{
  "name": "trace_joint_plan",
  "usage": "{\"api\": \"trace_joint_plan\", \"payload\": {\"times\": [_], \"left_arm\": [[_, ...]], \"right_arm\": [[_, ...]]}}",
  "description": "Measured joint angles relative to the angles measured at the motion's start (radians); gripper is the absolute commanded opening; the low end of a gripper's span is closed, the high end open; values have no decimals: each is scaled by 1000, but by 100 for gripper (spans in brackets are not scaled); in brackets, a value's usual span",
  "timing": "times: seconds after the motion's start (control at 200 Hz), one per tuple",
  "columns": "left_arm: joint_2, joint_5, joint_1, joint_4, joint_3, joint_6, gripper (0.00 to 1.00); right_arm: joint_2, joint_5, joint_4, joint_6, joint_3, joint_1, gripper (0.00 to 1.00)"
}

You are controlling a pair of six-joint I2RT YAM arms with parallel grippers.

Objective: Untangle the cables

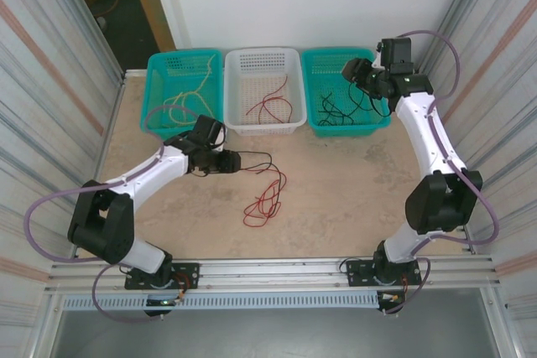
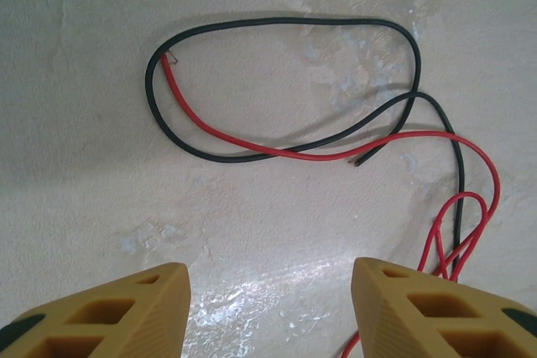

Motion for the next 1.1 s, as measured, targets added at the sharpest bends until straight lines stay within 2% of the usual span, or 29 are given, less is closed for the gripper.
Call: {"api": "trace_joint_plan", "payload": {"times": [0.15,0.326,0.651,0.822,1.097], "left_arm": [[0,0,0,-16,27,0,55],[47,-12,0,-24,47,0,54],[218,-44,0,-15,93,0,43],[293,-75,-1,2,132,4,36],[408,-126,-83,-21,230,30,34]], "right_arm": [[-48,1,0,-3,-48,10,57],[-224,-3,8,-3,-225,44,57],[-518,47,19,37,-513,335,56],[-544,93,29,86,-618,440,54],[-532,117,39,118,-626,453,53]]}}
